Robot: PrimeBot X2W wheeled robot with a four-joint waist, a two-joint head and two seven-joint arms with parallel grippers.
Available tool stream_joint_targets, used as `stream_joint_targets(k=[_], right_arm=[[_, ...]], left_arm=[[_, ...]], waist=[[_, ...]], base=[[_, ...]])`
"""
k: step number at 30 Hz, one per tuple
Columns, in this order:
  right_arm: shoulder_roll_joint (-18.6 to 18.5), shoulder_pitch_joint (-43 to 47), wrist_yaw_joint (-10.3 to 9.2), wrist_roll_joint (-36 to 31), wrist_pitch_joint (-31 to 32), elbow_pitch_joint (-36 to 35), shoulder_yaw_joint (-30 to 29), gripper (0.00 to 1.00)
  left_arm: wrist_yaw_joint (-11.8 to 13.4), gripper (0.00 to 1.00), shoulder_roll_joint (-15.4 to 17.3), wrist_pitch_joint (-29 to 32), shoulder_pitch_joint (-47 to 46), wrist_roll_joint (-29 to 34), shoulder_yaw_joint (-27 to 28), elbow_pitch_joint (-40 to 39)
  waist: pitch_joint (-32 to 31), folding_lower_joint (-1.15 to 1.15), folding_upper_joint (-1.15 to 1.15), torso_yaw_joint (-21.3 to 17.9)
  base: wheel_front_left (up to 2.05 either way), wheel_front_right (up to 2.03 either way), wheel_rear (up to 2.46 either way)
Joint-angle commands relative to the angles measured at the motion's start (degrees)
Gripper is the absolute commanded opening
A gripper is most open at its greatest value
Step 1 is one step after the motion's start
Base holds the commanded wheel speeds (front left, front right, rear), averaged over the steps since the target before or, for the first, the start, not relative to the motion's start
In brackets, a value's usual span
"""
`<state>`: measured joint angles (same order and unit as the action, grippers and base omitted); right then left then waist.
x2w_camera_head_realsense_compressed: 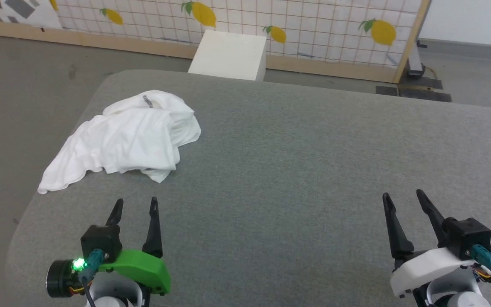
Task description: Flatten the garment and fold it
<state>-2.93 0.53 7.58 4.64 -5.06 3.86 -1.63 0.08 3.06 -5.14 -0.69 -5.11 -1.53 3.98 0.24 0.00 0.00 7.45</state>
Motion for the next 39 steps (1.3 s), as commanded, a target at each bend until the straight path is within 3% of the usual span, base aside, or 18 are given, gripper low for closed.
stream_joint_targets(k=[1, 39], right_arm=[[0.02, 0.85, -0.03, 0.64, -0.61, 0.41, -0.11, 1.00], [0.04, 2.49, -0.06, 4.63, -5.33, 4.87, -0.54, 1.00]], left_arm=[[0.37, 1.00, -0.07, -0.58, 0.07, -0.48, -0.18, 0.37], [1.03, 1.00, -0.13, -5.28, 0.91, -3.38, -0.94, 3.99]], waist=[[0.08, 0.00, 0.00, 1.09], [-0.33, 0.00, 0.00, 14.10]], base=[[0.00, 0.00, 0.00], [0.00, 0.00, 0.00]])
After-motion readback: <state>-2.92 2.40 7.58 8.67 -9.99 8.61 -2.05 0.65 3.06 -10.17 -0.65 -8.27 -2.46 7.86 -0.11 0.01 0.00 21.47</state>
